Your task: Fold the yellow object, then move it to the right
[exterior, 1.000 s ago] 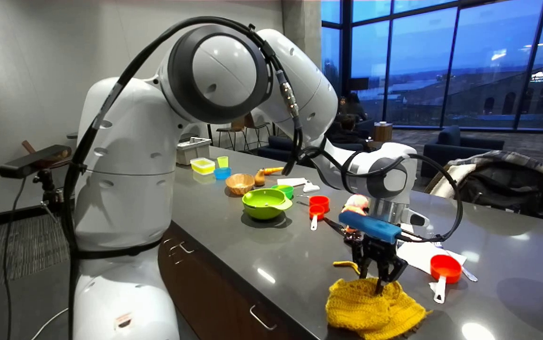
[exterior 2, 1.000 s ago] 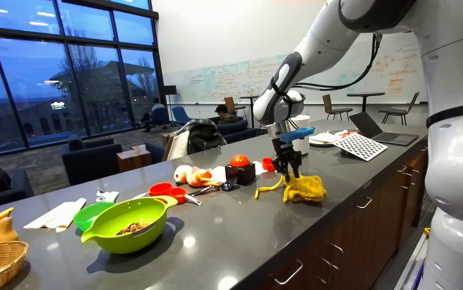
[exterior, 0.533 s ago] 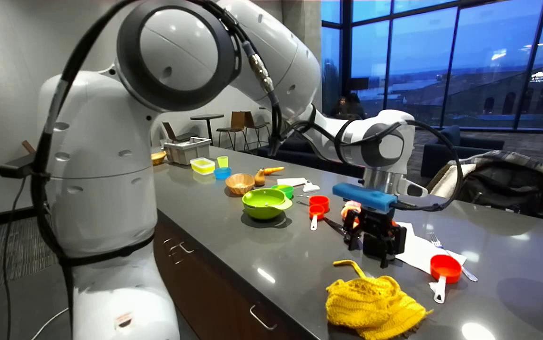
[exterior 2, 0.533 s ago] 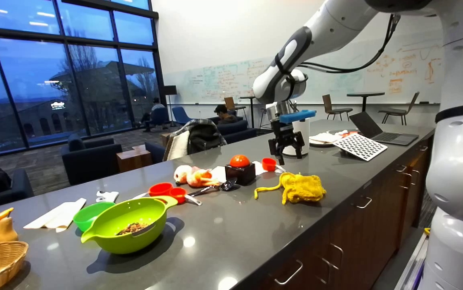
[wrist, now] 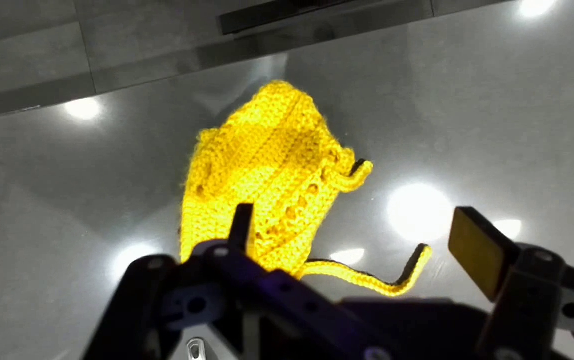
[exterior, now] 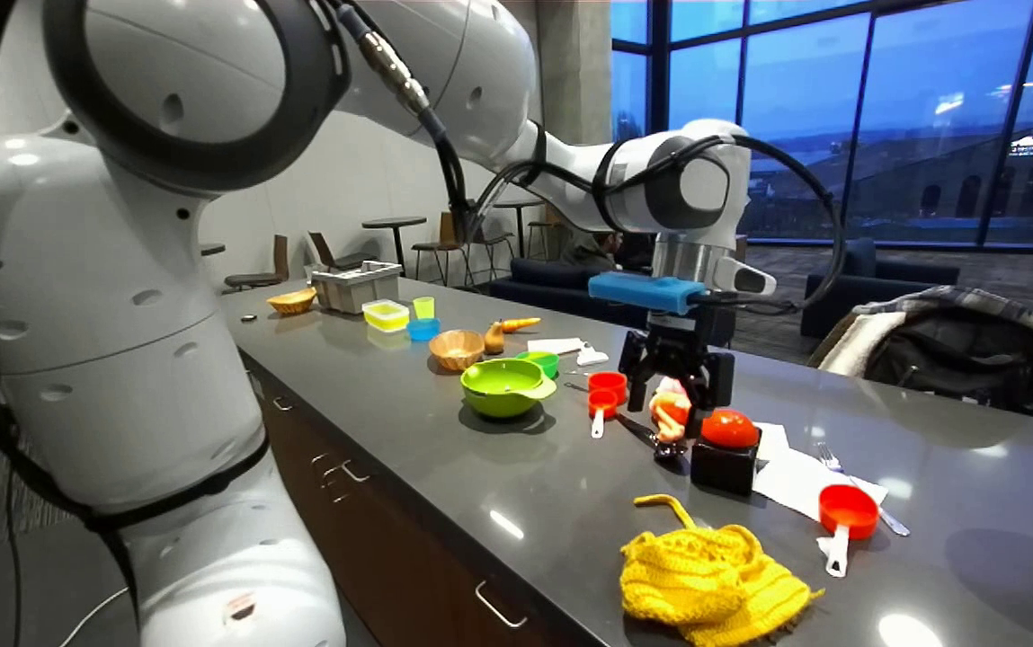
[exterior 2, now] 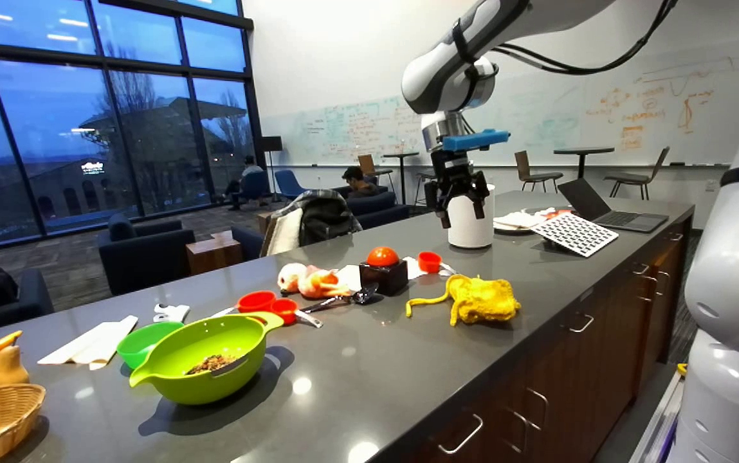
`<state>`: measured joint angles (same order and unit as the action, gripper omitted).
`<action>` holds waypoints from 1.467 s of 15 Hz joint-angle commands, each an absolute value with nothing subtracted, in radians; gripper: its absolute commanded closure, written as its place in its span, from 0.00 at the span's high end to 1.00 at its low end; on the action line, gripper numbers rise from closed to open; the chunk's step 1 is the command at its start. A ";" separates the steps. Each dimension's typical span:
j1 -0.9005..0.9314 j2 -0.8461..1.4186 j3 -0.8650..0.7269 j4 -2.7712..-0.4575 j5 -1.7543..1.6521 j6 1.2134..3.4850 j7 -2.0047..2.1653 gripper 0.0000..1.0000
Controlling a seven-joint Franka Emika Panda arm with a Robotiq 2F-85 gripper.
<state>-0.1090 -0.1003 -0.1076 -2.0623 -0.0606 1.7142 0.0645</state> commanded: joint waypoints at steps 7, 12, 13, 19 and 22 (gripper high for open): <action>-0.037 -0.322 -0.013 -2.170 -0.035 1.719 0.155 1.00; 0.006 -0.417 0.049 -2.245 0.010 1.727 0.209 1.00; 0.015 -0.438 0.064 -2.259 0.015 1.729 0.219 1.00; 0.066 -0.524 0.132 -2.333 0.056 1.743 0.240 1.00; 0.078 -0.547 0.146 -2.359 0.066 1.750 0.238 1.00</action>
